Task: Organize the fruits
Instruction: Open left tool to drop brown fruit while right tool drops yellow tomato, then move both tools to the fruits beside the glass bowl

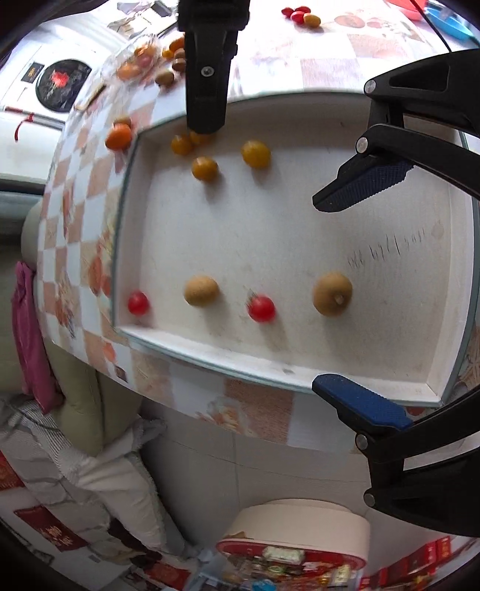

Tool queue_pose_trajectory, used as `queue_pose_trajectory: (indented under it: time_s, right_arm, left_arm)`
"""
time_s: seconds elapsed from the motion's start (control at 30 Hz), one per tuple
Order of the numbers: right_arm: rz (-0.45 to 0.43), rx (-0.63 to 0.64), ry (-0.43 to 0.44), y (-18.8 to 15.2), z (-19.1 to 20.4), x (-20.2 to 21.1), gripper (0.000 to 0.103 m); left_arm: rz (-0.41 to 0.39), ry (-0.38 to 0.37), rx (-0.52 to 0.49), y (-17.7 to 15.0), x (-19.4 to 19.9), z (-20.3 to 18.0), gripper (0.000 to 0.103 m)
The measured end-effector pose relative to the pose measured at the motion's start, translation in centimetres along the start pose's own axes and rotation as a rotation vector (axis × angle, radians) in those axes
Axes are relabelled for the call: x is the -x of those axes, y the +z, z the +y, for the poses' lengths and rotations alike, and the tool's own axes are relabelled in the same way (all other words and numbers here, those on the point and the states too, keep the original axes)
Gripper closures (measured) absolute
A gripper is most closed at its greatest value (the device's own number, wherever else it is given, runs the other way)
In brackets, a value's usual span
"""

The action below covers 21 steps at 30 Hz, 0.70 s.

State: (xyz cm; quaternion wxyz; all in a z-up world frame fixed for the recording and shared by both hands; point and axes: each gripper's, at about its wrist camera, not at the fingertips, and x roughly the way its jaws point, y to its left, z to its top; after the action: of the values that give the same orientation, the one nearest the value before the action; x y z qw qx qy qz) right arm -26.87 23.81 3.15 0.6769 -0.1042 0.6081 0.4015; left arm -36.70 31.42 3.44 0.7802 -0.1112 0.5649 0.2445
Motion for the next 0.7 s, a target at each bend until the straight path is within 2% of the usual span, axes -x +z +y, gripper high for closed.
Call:
queue_pose_trajectory:
  time_s: [0.2,0.4,0.7]
  right_arm:
    - [-0.037,-0.119,-0.085,-1.4,-5.5,3.4,0.019]
    - [-0.050,-0.253,-0.172,-3.5,-12.1,6.0,0.019]
    - [-0.076,-0.387,-0.241,-5.2,-20.7,8.4,0.019]
  left_arm:
    - [-0.049,-0.046,-0.084,2.0,1.6,-4.1,0.013]
    - [-0.095,-0.111,-0.166,4.6,3.1,-9.9,0.013]
    - [-0.133,-0.144,-0.250,9.0,1.3,-17.9,0.013]
